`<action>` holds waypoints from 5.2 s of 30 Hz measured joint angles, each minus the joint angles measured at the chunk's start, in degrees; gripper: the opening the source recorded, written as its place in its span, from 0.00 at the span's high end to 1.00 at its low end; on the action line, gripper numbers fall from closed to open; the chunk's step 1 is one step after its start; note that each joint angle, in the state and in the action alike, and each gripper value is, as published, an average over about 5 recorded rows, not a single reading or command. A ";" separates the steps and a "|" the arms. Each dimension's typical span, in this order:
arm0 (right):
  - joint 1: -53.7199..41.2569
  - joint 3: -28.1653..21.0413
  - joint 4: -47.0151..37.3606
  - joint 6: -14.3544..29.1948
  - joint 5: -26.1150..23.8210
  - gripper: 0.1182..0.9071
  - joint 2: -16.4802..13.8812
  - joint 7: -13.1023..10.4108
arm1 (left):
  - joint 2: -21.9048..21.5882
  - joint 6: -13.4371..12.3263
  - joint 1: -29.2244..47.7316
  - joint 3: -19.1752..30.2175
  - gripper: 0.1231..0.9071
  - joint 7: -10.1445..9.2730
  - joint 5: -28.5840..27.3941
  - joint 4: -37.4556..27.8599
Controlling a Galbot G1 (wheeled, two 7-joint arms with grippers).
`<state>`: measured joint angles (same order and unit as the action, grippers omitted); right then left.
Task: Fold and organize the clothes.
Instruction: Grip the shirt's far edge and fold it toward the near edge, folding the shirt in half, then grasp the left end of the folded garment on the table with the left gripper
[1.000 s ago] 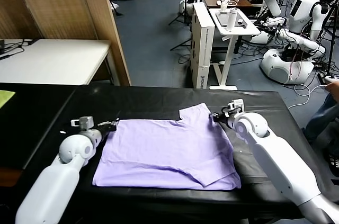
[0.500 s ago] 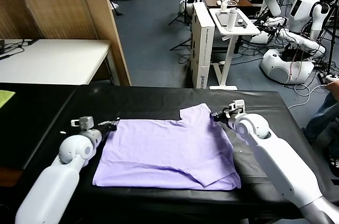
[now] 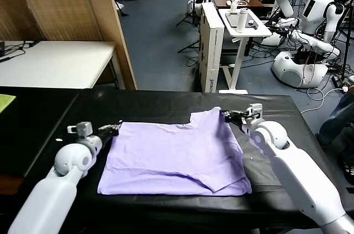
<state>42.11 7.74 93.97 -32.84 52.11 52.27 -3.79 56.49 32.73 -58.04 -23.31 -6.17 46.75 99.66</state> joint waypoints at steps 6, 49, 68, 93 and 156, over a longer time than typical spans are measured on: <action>6.19 4.72 7.77 -1.14 2.37 0.97 -3.36 -0.91 | -0.59 -0.76 -5.44 -3.35 0.96 -0.02 0.45 6.42; 32.55 14.31 27.63 -9.36 3.84 0.97 -14.11 -7.09 | 2.77 -3.05 -33.28 -15.95 0.96 -1.20 -2.38 22.84; 32.90 14.52 29.50 -9.36 4.50 0.60 -13.74 -6.83 | 6.53 -4.12 -38.14 -15.59 0.63 -4.21 -6.60 25.14; 21.29 12.20 16.37 -6.59 -0.85 0.00 -0.60 -6.29 | 8.82 -4.07 -26.05 -13.92 0.00 -3.99 -6.42 17.51; 22.59 18.31 11.13 -0.53 -6.71 0.76 9.96 -5.86 | 7.87 -2.42 -11.40 -5.40 0.95 -1.75 -6.92 7.47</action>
<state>64.70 26.05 105.10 -33.36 45.40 62.23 -9.65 64.37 30.31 -69.44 -28.70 -7.92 39.83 107.13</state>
